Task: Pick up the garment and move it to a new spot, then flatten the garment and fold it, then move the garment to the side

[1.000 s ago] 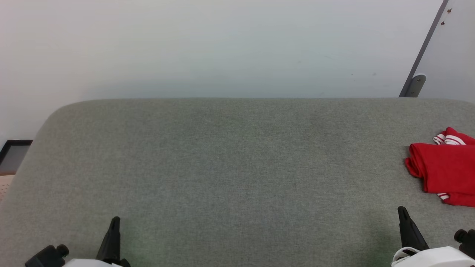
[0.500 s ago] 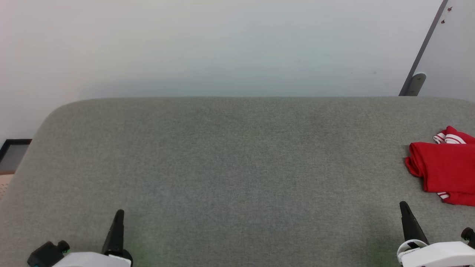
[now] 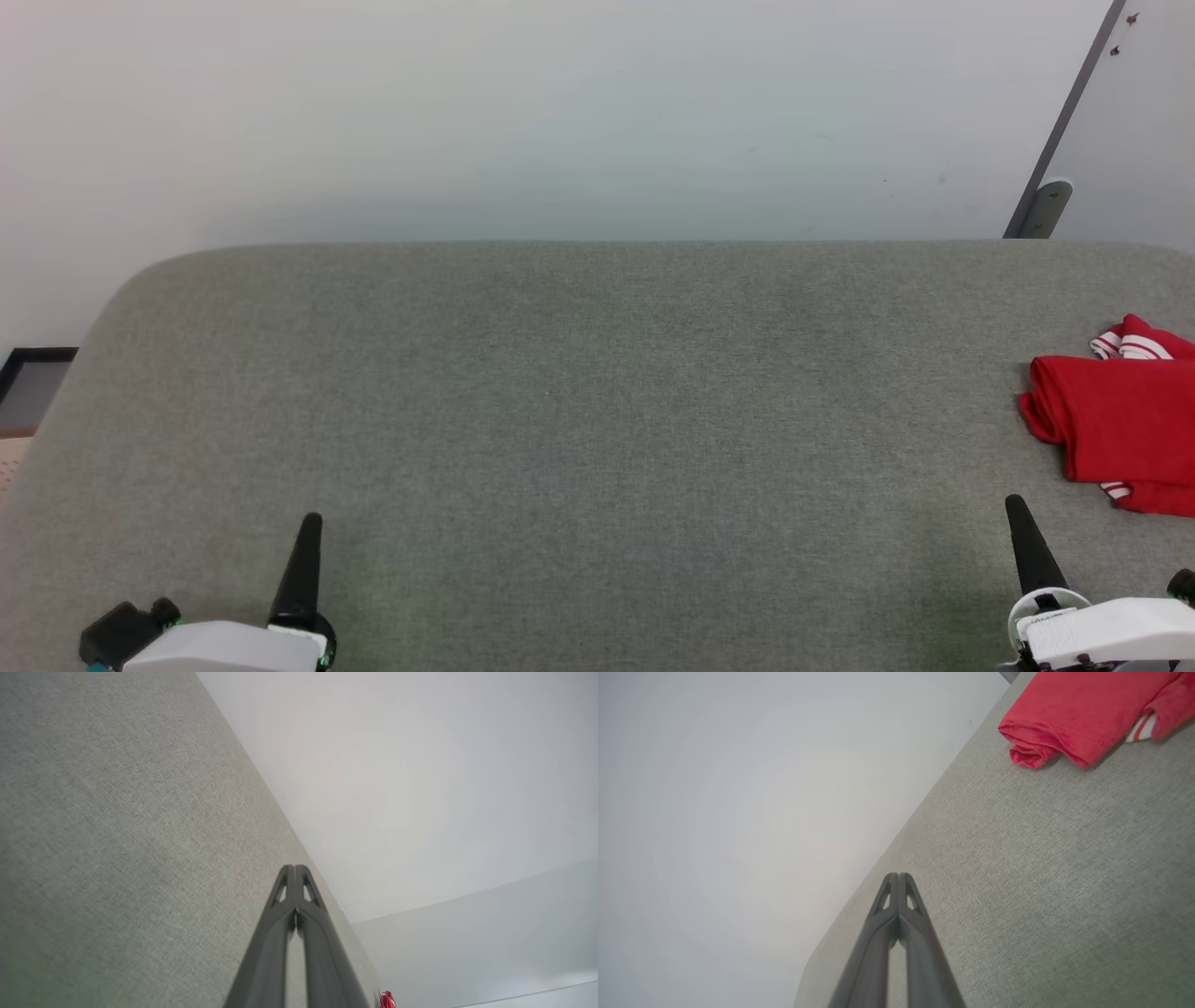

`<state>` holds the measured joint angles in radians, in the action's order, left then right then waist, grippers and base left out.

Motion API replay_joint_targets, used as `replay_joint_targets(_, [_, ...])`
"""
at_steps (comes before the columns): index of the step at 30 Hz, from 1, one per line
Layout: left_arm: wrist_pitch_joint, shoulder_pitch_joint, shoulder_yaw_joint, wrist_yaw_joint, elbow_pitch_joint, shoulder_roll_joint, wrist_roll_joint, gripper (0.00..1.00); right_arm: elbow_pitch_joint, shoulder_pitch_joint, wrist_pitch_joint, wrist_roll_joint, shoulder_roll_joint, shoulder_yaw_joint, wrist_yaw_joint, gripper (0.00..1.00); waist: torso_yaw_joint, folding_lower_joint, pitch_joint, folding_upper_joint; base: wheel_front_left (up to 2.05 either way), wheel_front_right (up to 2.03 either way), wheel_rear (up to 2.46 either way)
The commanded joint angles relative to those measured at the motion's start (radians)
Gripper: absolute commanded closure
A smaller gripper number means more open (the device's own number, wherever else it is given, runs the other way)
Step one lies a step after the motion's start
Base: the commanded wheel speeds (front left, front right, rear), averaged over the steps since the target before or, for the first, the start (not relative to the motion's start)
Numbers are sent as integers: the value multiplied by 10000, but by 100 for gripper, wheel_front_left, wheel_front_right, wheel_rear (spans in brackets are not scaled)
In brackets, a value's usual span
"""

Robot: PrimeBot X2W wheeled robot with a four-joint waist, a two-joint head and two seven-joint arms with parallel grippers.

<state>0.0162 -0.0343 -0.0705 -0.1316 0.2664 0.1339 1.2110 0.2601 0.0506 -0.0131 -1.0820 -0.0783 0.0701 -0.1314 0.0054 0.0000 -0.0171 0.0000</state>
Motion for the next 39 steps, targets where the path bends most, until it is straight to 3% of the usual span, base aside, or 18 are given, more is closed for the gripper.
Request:
replay_joint_targets(1, [-65, -180, -64, 9, -116, 19, 202, 100, -102, 200, 45, -258, 18, 61, 6, 100, -1, 0, 3, 0, 0, 0, 0])
replay_joint_targets(39, [-947, -612, -343, 13, -193, -588, 2852, 100, -152, 498, 932, -3784, 207, 347, 11, 100, -35, 0, 130, 0, 0, 0, 0])
